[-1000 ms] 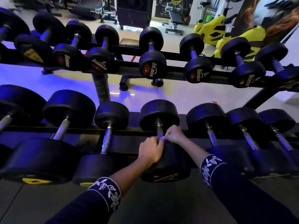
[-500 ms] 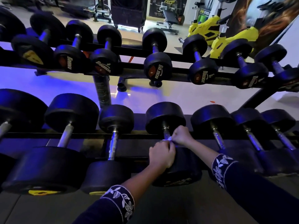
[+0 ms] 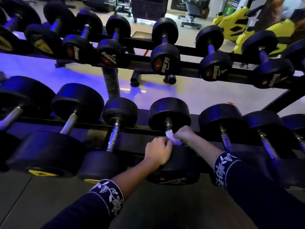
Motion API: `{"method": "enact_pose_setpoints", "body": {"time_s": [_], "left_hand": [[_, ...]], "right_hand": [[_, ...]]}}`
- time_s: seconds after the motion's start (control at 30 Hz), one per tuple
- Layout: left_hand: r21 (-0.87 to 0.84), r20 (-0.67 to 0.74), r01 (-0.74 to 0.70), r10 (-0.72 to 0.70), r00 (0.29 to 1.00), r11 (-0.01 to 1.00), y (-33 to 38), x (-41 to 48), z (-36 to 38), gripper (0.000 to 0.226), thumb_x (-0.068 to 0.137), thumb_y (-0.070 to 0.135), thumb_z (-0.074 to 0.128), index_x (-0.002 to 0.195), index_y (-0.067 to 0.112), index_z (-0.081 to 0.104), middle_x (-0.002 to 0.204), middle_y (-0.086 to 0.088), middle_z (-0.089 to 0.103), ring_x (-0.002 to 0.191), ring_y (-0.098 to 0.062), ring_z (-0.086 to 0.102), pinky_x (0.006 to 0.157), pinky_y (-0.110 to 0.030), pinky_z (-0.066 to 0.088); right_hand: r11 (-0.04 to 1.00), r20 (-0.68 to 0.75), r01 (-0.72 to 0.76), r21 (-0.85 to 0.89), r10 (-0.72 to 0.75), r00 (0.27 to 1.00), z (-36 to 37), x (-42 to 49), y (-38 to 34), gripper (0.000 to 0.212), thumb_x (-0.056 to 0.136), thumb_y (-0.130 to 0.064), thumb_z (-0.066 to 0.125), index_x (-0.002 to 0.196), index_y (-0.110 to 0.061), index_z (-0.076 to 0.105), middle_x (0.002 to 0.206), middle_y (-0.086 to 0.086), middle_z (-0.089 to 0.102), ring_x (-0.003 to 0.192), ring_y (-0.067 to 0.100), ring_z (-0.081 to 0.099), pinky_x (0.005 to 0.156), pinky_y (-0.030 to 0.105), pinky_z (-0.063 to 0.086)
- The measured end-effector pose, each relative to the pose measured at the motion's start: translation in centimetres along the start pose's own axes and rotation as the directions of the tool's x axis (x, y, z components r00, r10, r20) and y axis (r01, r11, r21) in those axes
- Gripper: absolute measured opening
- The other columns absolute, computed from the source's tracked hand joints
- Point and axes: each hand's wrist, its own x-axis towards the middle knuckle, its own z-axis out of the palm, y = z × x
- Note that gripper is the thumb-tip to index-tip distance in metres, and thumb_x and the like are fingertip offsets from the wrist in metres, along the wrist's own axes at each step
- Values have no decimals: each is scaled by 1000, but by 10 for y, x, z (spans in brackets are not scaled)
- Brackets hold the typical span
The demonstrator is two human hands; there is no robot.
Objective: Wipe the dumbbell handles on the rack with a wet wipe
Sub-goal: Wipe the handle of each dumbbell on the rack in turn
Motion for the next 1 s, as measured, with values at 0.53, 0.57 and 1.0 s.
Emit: {"method": "enact_pose_setpoints", "body": {"time_s": [0.53,0.57,1.0], "left_hand": [[392,-166,170,-112,980,904,62,1,31,37,96,40,38,103,15,65,109,-8,67,103,-28,61,90,-43,38],[388,-164,176,-120,979,905,62,1,31,38,96,40,38,103,15,65,109,-8,67,104,-28,61,90,-43,38],[335,-162,193,-145,976,922,60,-1,27,37,93,40,41,103,14,65,107,-11,68,103,-31,62,90,-41,40]], "right_hand": [[682,412,-262,682,-62,909,-4,0,7,37,99,-7,37,63,-11,44,32,-3,49,26,6,47,30,11,33],[687,401,-259,678,-51,915,1,6,6,37,98,-6,37,63,-11,44,31,-3,49,25,6,46,30,11,33],[870,509,-171,462,-102,855,-2,1,19,27,95,-20,52,68,-18,51,43,-9,57,54,6,52,53,17,41]]}}
